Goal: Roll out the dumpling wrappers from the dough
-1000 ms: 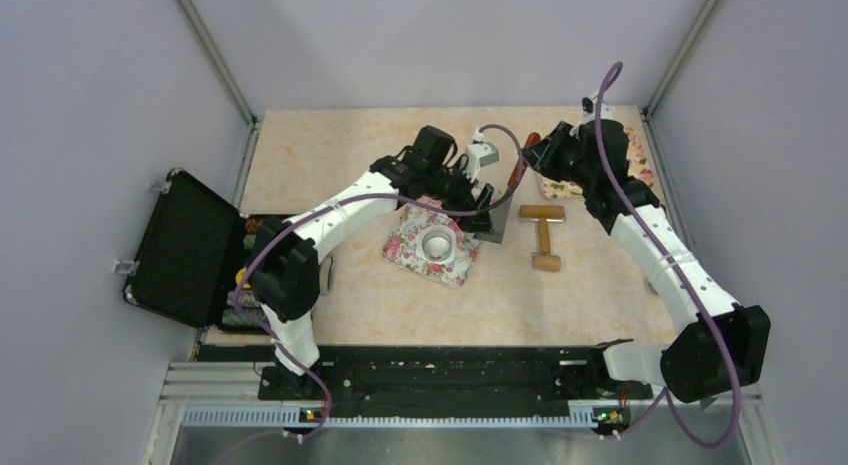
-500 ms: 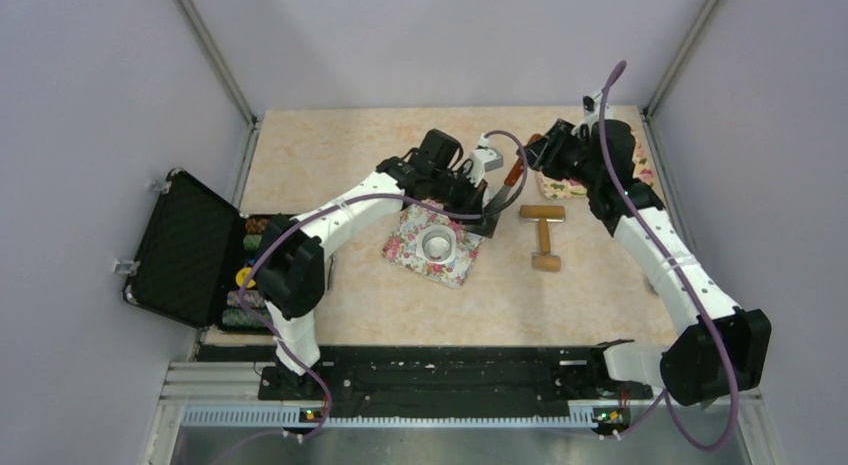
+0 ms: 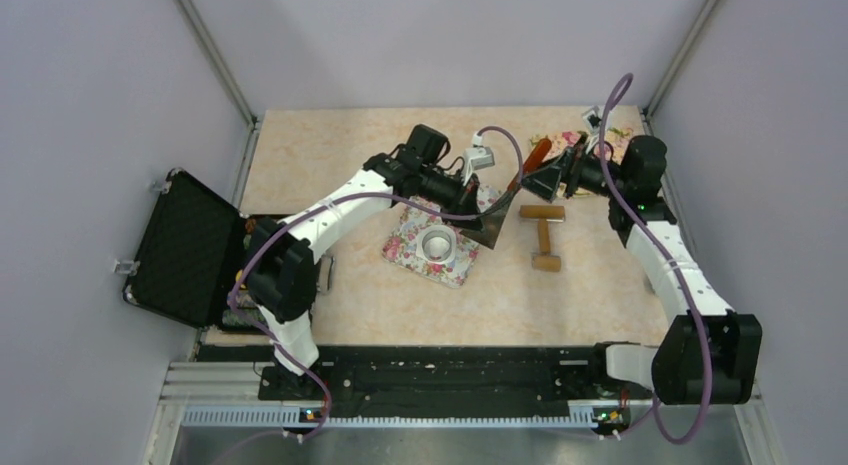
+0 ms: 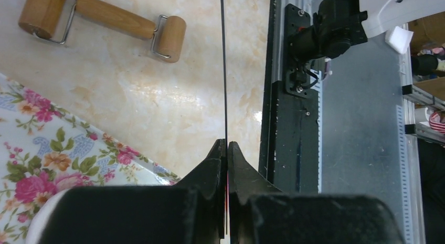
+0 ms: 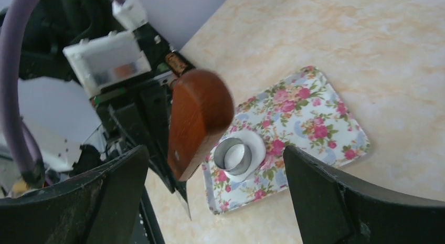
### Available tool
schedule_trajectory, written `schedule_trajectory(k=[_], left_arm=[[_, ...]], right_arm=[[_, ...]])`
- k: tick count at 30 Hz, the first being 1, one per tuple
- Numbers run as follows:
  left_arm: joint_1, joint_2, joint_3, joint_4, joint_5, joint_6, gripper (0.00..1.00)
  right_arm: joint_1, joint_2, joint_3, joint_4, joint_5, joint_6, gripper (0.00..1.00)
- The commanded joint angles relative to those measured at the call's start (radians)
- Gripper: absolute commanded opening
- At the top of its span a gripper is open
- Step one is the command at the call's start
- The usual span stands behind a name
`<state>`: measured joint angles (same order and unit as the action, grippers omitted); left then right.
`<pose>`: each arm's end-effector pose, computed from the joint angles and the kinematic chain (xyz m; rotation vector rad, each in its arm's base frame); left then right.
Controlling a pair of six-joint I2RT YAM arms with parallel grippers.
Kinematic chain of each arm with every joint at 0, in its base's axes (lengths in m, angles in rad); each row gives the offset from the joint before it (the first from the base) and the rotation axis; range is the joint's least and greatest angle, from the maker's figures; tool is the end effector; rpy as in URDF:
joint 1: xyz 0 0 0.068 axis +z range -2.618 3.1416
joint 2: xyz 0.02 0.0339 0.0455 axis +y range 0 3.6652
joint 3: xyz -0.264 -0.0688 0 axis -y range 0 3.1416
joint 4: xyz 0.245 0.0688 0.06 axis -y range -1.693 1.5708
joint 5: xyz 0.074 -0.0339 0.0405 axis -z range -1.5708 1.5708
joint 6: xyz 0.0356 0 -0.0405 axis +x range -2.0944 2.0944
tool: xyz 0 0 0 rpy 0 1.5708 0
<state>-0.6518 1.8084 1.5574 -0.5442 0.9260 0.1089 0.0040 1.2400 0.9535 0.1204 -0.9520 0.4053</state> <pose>0.3017 -0.2660 0.2992 1.2875 1.9588 -1.3561 0.2795 0.0301 0.3359 -0.3760 1.7574 1.1148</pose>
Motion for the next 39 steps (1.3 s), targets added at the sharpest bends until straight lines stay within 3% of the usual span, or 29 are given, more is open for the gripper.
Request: schedule_trajectory(k=[1, 13, 19, 23, 27, 32, 39], left_arm=[[-0.002, -0.031, -0.002, 0.046, 0.109, 0.004, 0.00], [-0.011, 0.039, -0.001, 0.055, 0.165, -0.029, 0.00], [-0.019, 0.035, -0.005, 0.055, 0.157, -0.023, 0.00], [-0.021, 0.031, -0.011, 0.053, 0.166, -0.018, 0.00], [-0.026, 0.025, -0.015, 0.041, 0.163, 0.003, 0.00], [-0.033, 0.012, -0.022, 0.030, 0.153, 0.030, 0.00], [-0.037, 0.019, -0.022, 0.015, 0.139, 0.047, 0.00]], right_arm=[[0.001, -0.077, -0.079, 0.235, -0.229, -0.060, 0.97], [0.105, -0.052, -0.092, 0.195, -0.256, -0.145, 0.88], [0.106, -0.045, -0.092, 0.186, -0.248, -0.154, 0.67], [0.106, -0.034, -0.086, 0.180, -0.217, -0.160, 0.65], [0.106, 0.001, -0.068, 0.197, -0.272, -0.135, 0.52], [0.106, 0.065, -0.038, 0.198, -0.362, -0.086, 0.50], [0.105, 0.071, -0.039, 0.256, -0.372, -0.027, 0.49]])
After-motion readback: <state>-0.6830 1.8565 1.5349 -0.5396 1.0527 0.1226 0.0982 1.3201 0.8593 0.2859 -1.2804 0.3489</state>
